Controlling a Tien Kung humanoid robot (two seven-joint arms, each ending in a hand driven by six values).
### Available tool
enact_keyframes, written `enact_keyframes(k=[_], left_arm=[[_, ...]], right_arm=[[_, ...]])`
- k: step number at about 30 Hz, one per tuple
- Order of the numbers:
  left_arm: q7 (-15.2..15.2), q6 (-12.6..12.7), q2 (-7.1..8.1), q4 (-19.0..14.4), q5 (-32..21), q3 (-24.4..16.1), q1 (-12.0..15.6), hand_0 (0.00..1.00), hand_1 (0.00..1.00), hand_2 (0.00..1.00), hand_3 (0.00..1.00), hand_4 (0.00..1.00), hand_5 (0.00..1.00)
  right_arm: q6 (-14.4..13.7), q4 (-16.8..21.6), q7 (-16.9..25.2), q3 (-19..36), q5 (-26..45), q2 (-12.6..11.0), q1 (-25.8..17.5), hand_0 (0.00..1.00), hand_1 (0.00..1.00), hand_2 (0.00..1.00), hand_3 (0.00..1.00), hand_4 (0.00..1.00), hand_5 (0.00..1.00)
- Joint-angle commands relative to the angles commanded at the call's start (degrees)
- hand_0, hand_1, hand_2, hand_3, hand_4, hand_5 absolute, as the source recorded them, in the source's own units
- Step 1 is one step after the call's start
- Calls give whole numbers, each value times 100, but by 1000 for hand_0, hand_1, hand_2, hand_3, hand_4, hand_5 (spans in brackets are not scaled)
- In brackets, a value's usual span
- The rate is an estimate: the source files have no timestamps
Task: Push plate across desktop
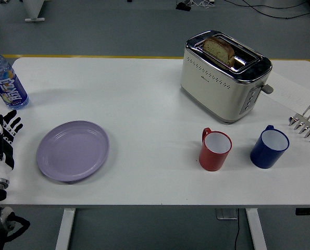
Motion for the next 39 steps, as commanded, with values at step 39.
enact_keyframes(k=[39], left_arm=[[-162, 52, -479, 41, -191, 497, -47, 826, 855, 897, 814, 504, 998]], right_arm=[[33, -16, 25, 21, -68, -18, 45, 641, 606, 671, 767, 487, 554]])
